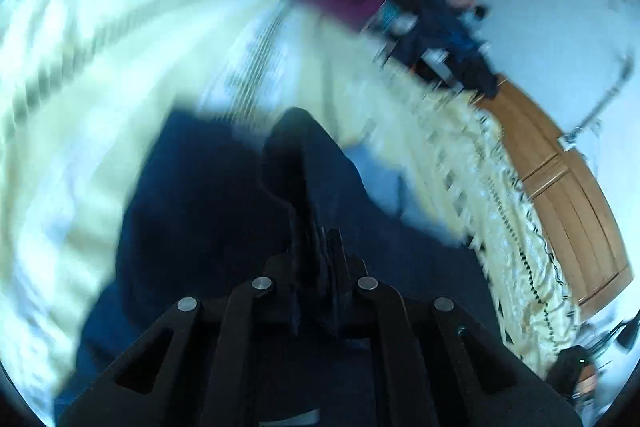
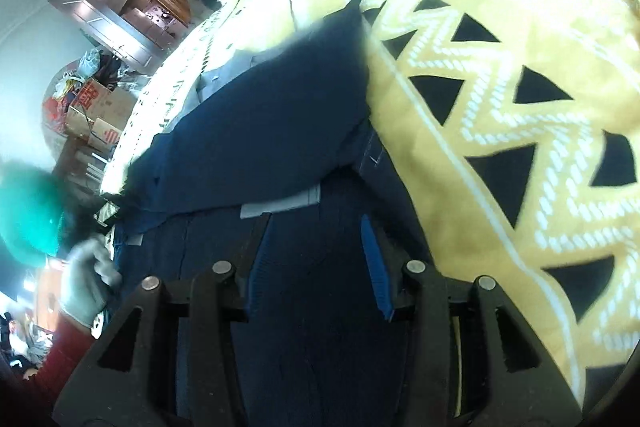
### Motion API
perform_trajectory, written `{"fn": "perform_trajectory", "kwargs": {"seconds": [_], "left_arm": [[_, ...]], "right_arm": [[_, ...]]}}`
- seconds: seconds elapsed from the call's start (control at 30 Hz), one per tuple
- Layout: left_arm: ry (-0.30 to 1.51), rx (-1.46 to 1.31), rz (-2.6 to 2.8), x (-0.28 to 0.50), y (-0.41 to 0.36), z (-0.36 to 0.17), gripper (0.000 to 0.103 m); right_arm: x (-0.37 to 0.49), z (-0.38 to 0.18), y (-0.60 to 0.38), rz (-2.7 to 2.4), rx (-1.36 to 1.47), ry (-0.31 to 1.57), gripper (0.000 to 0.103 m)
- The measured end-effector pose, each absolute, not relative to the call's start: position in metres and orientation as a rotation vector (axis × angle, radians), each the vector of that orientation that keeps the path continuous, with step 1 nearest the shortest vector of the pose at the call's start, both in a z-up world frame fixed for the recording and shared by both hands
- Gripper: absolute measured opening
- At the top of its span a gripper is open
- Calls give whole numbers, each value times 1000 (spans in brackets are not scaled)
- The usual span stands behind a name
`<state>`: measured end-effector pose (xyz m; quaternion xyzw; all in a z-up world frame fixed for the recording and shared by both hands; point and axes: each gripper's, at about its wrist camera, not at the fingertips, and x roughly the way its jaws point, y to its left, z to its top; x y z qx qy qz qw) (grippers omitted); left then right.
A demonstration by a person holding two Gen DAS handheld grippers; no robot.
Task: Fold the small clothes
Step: 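Fold the lifted sleeve over the jacket body with the right tool while the left tool holds the jacket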
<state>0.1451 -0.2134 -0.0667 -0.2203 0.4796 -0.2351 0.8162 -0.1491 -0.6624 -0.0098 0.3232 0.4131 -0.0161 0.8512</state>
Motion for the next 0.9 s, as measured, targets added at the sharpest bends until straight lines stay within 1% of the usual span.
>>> {"fn": "perform_trajectory", "kwargs": {"seconds": [0.03,0.07,0.13,0.17,0.2,0.3,0.4,0.43,0.47,0.57,0.6,0.63,0.67,0.73,0.8,0.83,0.9], "left_arm": [[1077,-481,-481,148,-212,-83,9],[1078,-495,-497,148,-212,-90,9],[1062,-473,-508,145,-216,-83,10],[1055,-460,-517,144,-219,-79,15],[1052,-450,-521,144,-221,-78,17],[1062,-420,-518,142,-226,-79,19],[1060,-420,-518,141,-226,-79,19],[1060,-416,-516,142,-227,-78,19],[1061,-410,-514,142,-228,-77,19],[1065,-388,-495,140,-227,-76,19],[1070,-378,-470,140,-226,-77,19],[1079,-389,-464,139,-224,-80,24],[1076,-396,-464,137,-222,-81,25],[1075,-403,-463,130,-219,-79,25],[1066,-402,-457,117,-215,-72,25],[1057,-399,-460,108,-212,-65,26],[999,-348,-455,86,-209,-44,26]], "right_arm": [[-147,-7,-661,-31,652,867,44],[-144,-1,-656,-39,598,861,44],[-140,8,-648,-106,449,860,43],[-137,10,-644,-157,355,869,44],[-135,10,-641,-199,275,882,44],[-129,0,-646,-199,226,955,43],[-125,-16,-656,-161,270,995,44],[-124,-18,-659,-157,278,985,38],[-122,-19,-667,-154,305,968,14],[-128,-28,-702,-131,540,940,9],[-130,-30,-707,-121,565,937,9],[-133,-32,-708,-120,567,934,9],[-134,-32,-706,-123,556,930,9],[-135,-29,-704,-129,538,928,9],[-138,-25,-706,-123,536,922,12],[-140,-21,-705,-118,524,927,16],[-144,-7,-700,-110,482,952,18]]}}
